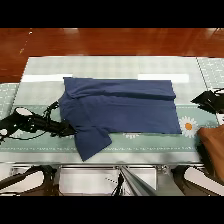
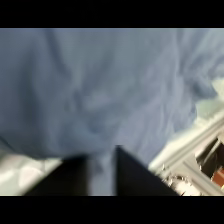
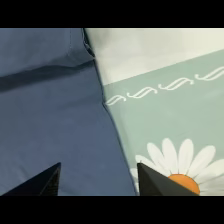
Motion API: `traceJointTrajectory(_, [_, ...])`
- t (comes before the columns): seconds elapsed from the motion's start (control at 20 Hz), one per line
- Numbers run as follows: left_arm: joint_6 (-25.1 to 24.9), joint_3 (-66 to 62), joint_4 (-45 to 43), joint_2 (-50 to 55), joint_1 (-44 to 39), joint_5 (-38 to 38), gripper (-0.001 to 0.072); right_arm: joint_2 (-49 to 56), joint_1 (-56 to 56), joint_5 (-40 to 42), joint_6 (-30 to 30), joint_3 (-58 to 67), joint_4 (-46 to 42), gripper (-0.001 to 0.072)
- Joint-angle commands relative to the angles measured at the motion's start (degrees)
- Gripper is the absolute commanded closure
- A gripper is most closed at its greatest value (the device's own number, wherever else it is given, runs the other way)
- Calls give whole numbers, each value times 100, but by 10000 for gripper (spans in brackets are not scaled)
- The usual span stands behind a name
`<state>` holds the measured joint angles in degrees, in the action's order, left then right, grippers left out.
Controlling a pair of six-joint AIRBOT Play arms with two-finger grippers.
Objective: Fold the shirts.
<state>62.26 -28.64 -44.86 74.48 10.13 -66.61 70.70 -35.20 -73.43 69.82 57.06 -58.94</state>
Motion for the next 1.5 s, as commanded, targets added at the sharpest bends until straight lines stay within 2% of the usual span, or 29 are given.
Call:
traceJointTrajectory(0.0, [28,7,273,177,-151,269,618,-4,-11,-90,-4,-7,-186,152])
traceJointTrajectory(0.1, [-37,7,271,177,-116,153,682,-4,-157,-98,63,-245,-358,153])
traceJointTrajectory(0.35, [-116,7,271,173,-109,98,682,-4,-483,-166,-103,-1517,-286,152])
traceJointTrajectory(0.4, [-116,7,273,173,-111,96,683,-4,-439,-105,-146,-1635,-284,176])
traceJointTrajectory(0.55, [-116,7,275,173,-111,98,682,-4,-181,103,-107,-1775,-352,179])
traceJointTrajectory(0.9, [-162,4,293,173,-111,105,683,-2,614,748,634,-1792,-874,179])
traceJointTrajectory(1.1, [-162,4,293,173,-111,146,683,407,1211,682,966,-1792,-831,186])
traceJointTrajectory(1.15, [-162,2,291,173,-109,155,683,507,1386,616,944,-1790,-758,282])
traceJointTrajectory(1.25, [-160,-72,289,166,-107,162,682,437,1631,575,940,-1770,-828,644])
traceJointTrajectory(1.3, [-155,-170,293,146,-79,136,683,297,1644,540,911,-1698,-817,681])
traceJointTrajectory(1.45, [-157,-861,442,-31,157,-365,683,-341,1598,328,588,-1196,-791,682])
